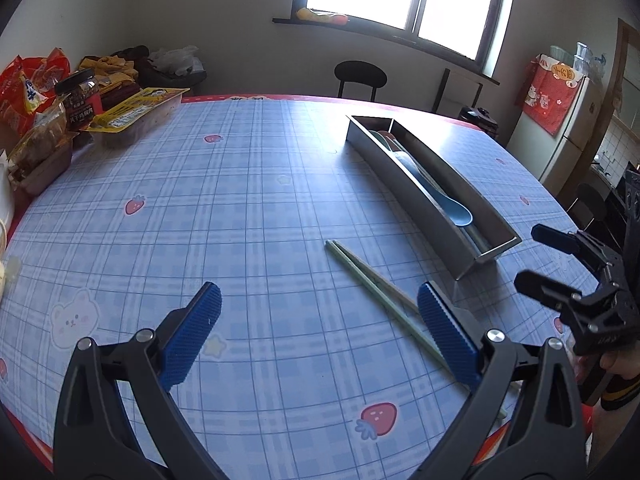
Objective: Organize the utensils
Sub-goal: 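Lower the right tool over the cream chopstick on the table, then close the left tool on the green chopstick while the right tool grips the cream chopstick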
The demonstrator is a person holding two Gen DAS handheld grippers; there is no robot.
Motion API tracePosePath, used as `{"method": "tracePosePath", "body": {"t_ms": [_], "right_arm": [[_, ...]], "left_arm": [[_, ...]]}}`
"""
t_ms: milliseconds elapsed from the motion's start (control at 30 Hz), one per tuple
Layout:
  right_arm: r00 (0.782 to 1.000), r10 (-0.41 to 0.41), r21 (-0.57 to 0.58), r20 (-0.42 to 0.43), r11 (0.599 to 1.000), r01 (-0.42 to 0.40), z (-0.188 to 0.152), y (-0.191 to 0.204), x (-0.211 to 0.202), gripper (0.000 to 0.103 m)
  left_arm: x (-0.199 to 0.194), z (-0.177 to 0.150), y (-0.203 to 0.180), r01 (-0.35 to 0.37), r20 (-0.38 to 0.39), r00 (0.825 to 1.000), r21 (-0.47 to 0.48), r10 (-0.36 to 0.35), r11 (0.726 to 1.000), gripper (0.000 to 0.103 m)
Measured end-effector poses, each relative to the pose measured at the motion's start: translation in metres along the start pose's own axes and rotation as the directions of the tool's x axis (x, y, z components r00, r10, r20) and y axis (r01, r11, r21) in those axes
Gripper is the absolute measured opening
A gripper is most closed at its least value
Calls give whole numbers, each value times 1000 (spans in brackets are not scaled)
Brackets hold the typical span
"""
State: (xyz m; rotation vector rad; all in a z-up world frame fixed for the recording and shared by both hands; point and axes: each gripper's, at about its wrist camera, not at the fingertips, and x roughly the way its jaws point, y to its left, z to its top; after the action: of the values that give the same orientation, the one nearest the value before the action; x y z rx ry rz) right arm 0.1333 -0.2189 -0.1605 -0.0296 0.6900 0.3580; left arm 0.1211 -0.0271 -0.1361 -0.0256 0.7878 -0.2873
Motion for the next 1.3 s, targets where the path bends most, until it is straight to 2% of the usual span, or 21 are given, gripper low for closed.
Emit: {"method": "tracePosePath", "body": {"t_ms": [67,167,300,500,600,733,800,867,967,1100,1300], "right_arm": [[999,18,-16,-41,1000,-18,-5,4,2,74],[996,45,-44,-78,998,-49,-11,12,4,63],[989,68,-120,-132,989,-84,-18,30,11,54],[983,45,-219,-180,972,-85,-28,50,21,42],[982,49,-223,-183,971,-90,-26,50,23,37],[979,52,-247,-198,964,-101,-25,53,27,25],[978,58,-255,-201,961,-109,-25,56,29,22],[976,73,-245,-205,962,-124,-24,56,29,19],[977,69,-198,-204,974,-110,-22,46,31,9],[977,79,-108,-200,989,-102,-21,29,30,7],[976,92,-78,-199,991,-110,-22,23,29,7]], "left_arm": [[-1,-3,-1,1,-5,1000,-3,-1,1000,97],[-2,-7,-2,2,-10,1000,-12,-3,1000,97],[-5,-16,-6,2,-17,1000,4,-2,1000,97],[-4,-20,-9,-1,-20,1000,13,1,1000,97],[-2,-19,-11,5,-22,1000,10,-5,1000,97],[2,-18,-16,6,-28,1000,19,-6,1000,97],[5,-17,-20,5,-32,999,26,-4,1000,97],[8,-16,-23,2,-40,999,32,-1,999,97],[15,-16,-29,-5,-57,998,45,8,999,97],[27,-14,-41,-19,-89,996,92,27,996,97],[42,-9,-51,-39,-118,992,130,55,991,97]]}}
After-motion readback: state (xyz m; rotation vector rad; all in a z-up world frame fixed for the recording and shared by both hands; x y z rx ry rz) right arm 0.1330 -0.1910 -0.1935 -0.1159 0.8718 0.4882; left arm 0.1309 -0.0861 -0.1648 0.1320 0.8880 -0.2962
